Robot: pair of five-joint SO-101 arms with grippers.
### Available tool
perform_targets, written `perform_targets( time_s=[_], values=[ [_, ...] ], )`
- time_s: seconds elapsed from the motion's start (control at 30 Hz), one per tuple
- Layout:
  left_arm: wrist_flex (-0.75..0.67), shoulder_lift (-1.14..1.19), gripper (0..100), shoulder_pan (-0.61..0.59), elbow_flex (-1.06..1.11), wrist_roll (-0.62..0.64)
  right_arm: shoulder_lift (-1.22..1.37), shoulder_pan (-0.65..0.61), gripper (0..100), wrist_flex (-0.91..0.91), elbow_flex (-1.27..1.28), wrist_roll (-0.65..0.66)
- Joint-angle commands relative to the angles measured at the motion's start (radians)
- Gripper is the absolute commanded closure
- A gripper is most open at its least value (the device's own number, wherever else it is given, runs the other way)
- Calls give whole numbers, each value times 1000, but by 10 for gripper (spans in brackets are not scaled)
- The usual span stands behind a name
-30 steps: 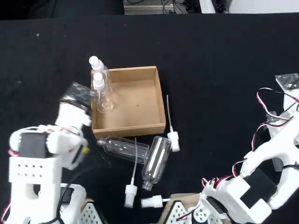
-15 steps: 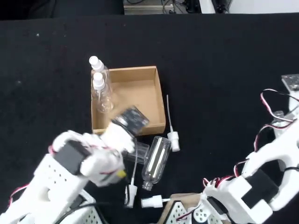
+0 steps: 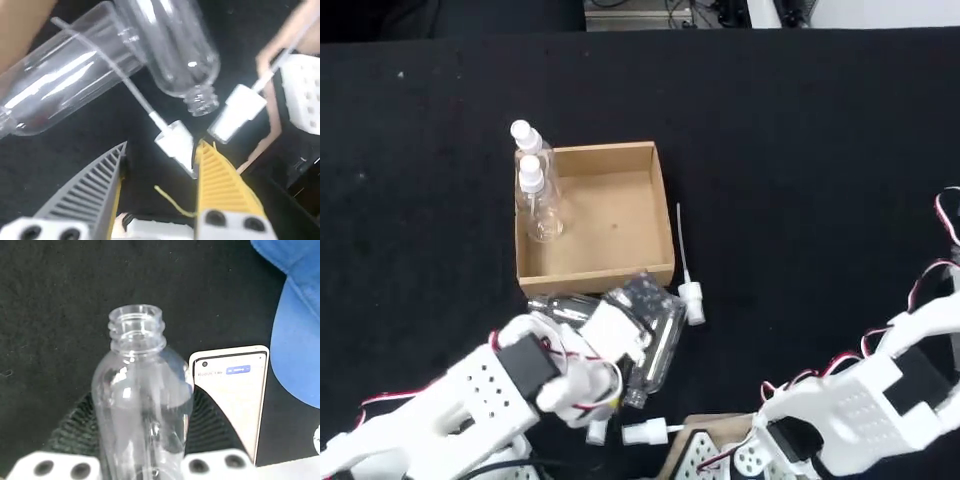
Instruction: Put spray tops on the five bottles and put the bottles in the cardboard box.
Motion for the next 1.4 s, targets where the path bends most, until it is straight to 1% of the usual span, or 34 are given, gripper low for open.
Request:
perform_targets(
  time_s=[0.0, 0.07, 0.13, 0.2, 0.33, 0.53, 0.63, 0.7, 0.9, 1.23, 1.3, 1.37],
  values=[
    [-32, 6, 803, 101, 15, 43, -1, 5, 988, 21, -99, -9],
    [-81, 6, 787, 104, 56, 60, 1, 3, 988, 20, -102, -8],
    [-129, 6, 753, 65, 117, 75, 1, 3, 988, 21, -102, -5],
    [-157, 6, 745, 36, 166, 72, 1, 3, 988, 21, -102, -5],
    [-141, 6, 745, 15, 150, 71, 1, 3, 988, 17, -101, -5],
    [-155, 6, 745, 8, 211, 69, 1, 3, 988, 17, -102, -5],
    [-160, 6, 745, 7, 211, 14, 1, 3, 988, 17, -102, -5],
    [-190, 6, 745, 7, 220, -18, 1, 3, 988, 17, -102, -5],
    [-307, 6, 745, 7, 338, -20, 1, 5, 988, 15, -102, -3],
    [-302, -3, 745, 7, 332, -28, 1, 3, 988, 15, -102, -3],
    [-295, -5, 764, 7, 331, -28, 1, 3, 988, 15, -102, -3],
    [-295, -5, 824, 7, 331, -28, 1, 3, 988, 15, -102, -3]
  ],
)
